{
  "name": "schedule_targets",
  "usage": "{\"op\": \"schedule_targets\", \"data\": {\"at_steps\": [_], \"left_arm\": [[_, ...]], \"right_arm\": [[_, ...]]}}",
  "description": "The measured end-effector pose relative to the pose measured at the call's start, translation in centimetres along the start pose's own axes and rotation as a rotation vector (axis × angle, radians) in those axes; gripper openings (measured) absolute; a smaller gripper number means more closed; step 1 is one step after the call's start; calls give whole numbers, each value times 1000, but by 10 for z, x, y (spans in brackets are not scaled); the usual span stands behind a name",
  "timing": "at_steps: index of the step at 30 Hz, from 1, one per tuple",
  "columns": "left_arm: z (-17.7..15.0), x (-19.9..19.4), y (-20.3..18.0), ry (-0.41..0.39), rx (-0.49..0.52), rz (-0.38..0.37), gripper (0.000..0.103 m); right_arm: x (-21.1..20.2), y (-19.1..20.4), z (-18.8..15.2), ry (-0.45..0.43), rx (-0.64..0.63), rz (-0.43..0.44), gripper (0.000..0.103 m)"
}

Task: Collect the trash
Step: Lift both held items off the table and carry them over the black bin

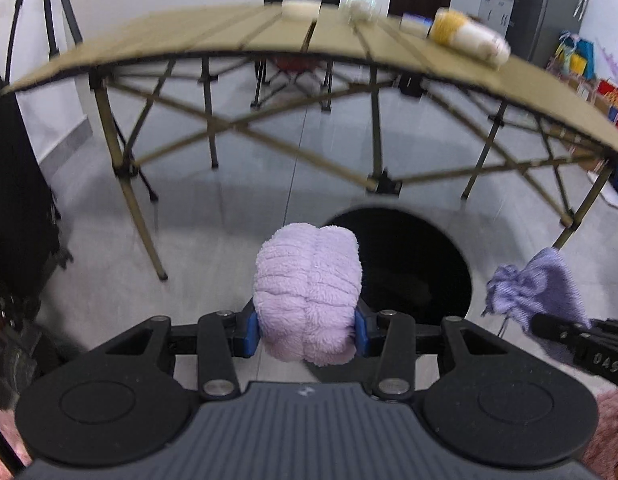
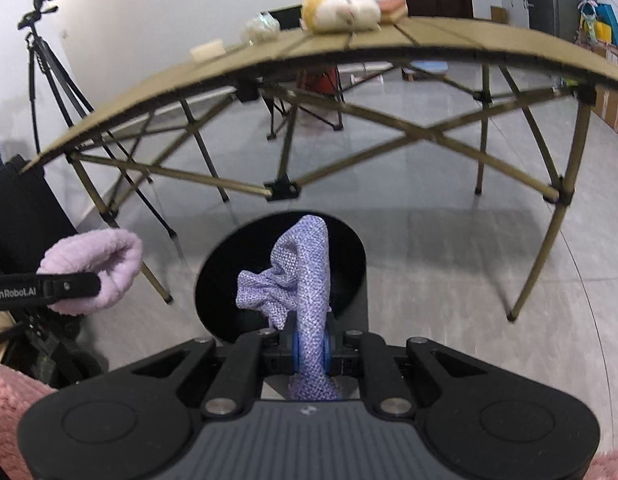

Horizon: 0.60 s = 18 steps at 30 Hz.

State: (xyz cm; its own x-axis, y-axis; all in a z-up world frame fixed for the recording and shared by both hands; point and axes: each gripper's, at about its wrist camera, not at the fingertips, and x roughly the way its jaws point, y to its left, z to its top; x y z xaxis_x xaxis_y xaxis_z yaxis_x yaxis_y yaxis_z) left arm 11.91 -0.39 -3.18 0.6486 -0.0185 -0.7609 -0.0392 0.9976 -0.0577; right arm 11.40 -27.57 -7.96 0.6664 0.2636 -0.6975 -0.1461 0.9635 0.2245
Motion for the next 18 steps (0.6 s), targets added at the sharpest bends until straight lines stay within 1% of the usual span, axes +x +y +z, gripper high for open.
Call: {"op": "schedule_targets", "data": {"at_steps": [10,15,18], "left_arm": [[-8,34,8,106,-20,15,43],[-3,40,9,123,-40,29,43],[2,43,5,127,-45,22,43]], "right_arm": [[22,-14,-11,74,27,-69,10],[32,-24,-15,96,45,-89,10],[37,-31,-18,112,57,-98,10]]}}
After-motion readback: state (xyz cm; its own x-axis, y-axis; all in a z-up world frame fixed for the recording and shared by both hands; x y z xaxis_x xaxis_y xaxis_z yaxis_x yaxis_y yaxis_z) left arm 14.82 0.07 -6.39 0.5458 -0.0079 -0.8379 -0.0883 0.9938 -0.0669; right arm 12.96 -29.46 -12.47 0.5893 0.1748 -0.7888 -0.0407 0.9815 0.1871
